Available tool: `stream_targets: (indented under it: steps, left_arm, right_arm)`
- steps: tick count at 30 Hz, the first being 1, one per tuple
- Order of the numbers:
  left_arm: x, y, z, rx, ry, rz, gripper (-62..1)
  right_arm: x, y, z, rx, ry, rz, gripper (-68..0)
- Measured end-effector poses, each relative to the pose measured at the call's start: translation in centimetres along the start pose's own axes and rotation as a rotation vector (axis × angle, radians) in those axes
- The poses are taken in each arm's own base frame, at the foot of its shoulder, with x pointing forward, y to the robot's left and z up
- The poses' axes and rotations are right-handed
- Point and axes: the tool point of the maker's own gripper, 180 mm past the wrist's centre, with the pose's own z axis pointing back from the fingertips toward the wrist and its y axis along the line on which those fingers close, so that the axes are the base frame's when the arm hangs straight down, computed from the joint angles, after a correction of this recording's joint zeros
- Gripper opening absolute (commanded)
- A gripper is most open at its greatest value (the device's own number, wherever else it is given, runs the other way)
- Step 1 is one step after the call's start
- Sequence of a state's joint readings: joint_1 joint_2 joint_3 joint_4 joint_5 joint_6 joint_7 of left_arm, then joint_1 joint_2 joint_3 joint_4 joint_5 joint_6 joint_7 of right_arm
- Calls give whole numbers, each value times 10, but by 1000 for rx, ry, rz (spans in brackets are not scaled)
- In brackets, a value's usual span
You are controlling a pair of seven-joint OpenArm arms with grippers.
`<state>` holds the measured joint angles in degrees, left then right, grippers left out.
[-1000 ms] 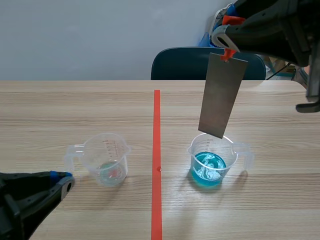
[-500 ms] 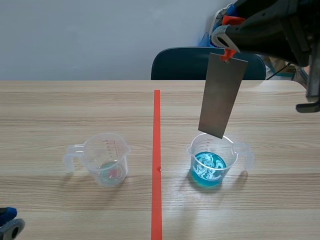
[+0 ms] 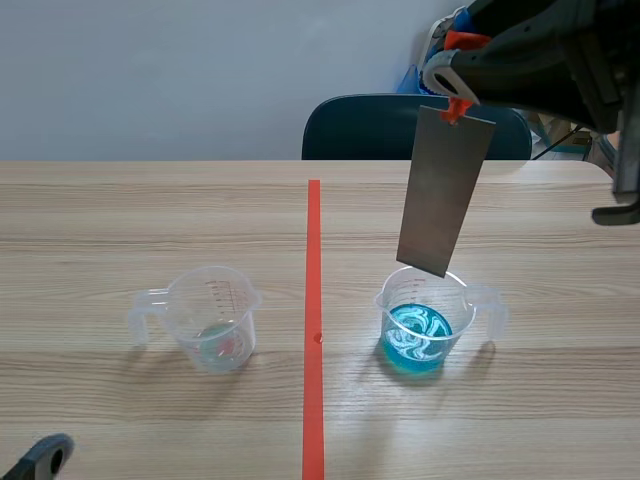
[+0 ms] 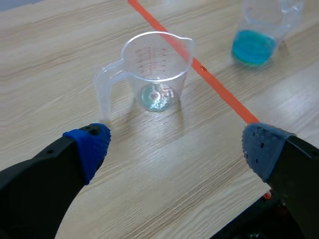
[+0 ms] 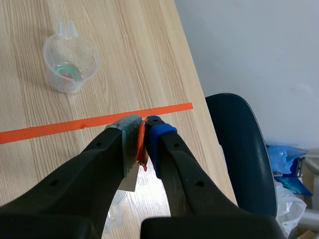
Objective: Do the redox reaction experiment
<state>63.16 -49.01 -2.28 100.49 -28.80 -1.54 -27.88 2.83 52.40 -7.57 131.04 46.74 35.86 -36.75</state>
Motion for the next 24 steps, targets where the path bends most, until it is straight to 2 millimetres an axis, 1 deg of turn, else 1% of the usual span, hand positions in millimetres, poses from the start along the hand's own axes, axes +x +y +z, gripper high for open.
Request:
stream_targets:
  steps: [4, 10, 24]
  left_arm:
    - [3, 8, 0, 28, -11, 25, 9]
    - [7, 19, 0, 73, -28, 76, 9]
    - [8, 22, 0, 92, -31, 90, 8]
  right_arm:
    - [0, 0, 0, 0, 0, 0, -669]
    - [0, 0, 0, 0, 0, 0, -669]
    - [0, 0, 0, 0, 0, 0, -669]
